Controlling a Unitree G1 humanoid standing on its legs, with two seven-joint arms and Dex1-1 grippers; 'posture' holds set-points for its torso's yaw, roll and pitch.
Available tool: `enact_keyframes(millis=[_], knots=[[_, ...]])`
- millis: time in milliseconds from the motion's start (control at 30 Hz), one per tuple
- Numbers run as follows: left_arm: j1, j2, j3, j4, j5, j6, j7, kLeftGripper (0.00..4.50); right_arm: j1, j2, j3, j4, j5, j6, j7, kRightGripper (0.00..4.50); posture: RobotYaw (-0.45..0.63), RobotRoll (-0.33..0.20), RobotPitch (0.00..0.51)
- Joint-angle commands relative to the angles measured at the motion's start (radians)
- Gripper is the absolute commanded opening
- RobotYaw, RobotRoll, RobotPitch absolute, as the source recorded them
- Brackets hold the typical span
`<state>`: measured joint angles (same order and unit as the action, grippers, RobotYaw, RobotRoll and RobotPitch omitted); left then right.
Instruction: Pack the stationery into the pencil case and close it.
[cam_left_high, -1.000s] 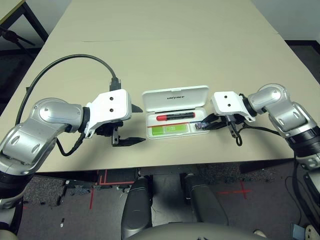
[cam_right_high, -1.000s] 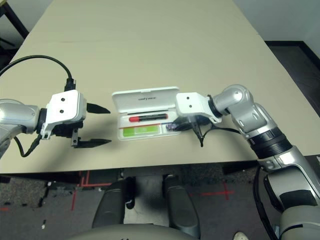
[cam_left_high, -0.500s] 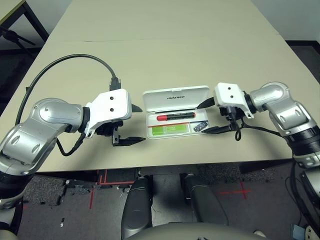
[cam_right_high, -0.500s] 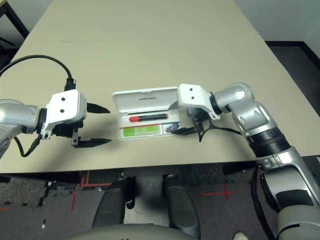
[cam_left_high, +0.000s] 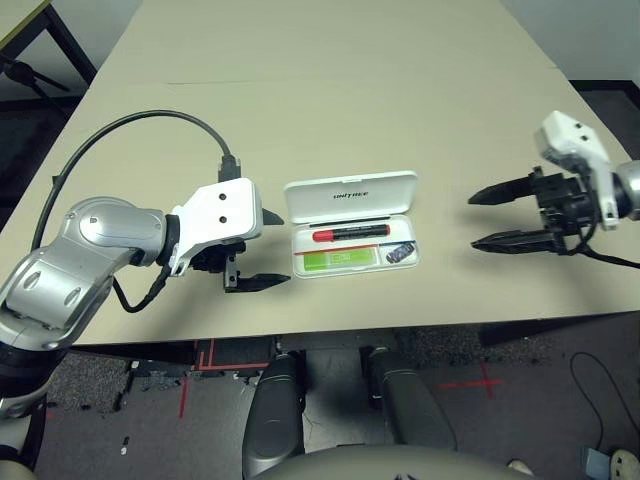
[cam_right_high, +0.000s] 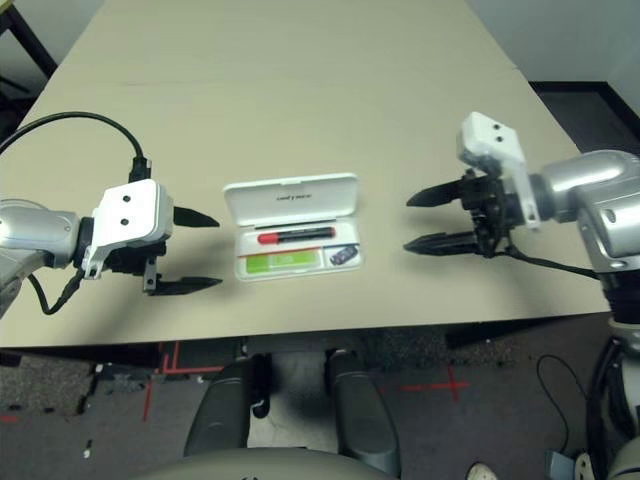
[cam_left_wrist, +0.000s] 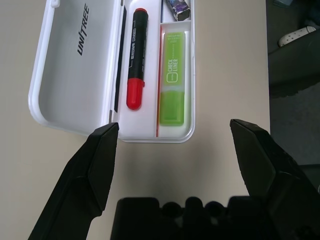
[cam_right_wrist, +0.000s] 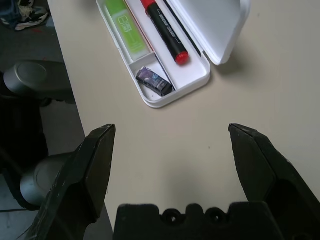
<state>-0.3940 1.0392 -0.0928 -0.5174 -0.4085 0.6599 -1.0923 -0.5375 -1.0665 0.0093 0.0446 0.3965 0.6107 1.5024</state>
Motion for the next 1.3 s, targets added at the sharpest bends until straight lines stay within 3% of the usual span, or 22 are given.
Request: enact_keyframes(millis=[33, 467, 567, 733, 867, 967, 1133, 1300], knots=[[0.004, 0.004, -0.010, 0.029, 0.019, -0.020, -0.011, 4.50, 0.042, -0.025, -0.033, -0.002, 0.014, -0.003, -0.007, 4.49, -0.01, 0.000, 0.185], [0.004, -0.002, 0.014, 0.133, 0.044, -0.032, 0.010, 4.50, 0.077, -0.031, -0.050, 0.006, 0.037, 0.001, -0.027, 4.49, -0.01, 0.000, 0.182], [-0.029, -0.030, 0.024, 0.217, 0.059, -0.001, 0.056, 3.88, 0.076, -0.029, -0.044, 0.007, 0.035, -0.002, -0.032, 4.50, -0.01, 0.000, 0.179], [-0.092, -0.069, 0.007, 0.359, 0.127, -0.003, 0.130, 1.81, 0.076, -0.029, -0.042, 0.005, 0.037, -0.004, -0.036, 4.50, -0.01, 0.000, 0.176], [-0.176, -0.159, -0.026, 0.485, 0.217, -0.034, 0.233, 0.20, 0.075, -0.028, -0.039, 0.003, 0.038, -0.005, -0.037, 4.50, -0.01, 0.000, 0.177], [-0.230, -0.229, -0.044, 0.581, 0.285, -0.065, 0.308, 0.05, 0.073, -0.025, -0.034, 0.003, 0.036, -0.007, -0.040, 4.50, -0.01, 0.000, 0.176], [-0.281, -0.345, -0.054, 0.650, 0.289, -0.092, 0.323, 0.05, 0.071, -0.021, -0.029, 0.000, 0.035, -0.009, -0.043, 4.50, -0.02, 0.000, 0.177], [-0.295, -0.401, -0.056, 0.629, 0.278, -0.092, 0.290, 0.05, 0.077, -0.027, -0.029, -0.002, 0.031, -0.013, -0.043, 4.50, -0.03, 0.000, 0.177]])
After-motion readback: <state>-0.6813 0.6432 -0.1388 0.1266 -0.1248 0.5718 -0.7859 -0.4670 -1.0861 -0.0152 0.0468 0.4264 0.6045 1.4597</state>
